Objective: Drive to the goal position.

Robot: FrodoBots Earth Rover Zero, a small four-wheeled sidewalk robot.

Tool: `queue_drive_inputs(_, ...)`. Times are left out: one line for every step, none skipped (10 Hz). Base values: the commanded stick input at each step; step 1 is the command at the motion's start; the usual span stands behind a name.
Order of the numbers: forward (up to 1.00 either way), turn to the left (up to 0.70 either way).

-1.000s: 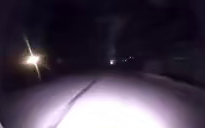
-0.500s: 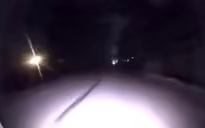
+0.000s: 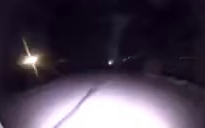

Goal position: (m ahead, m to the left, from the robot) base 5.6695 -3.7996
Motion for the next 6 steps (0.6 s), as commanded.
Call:
queue_drive_inputs(1.00,0.00)
queue_drive_inputs(1.00,0.00)
queue_drive_inputs(1.00,0.00)
queue_drive_inputs(1.00,0.00)
queue_drive_inputs(1.00,0.00)
queue_drive_inputs(1.00,0.00)
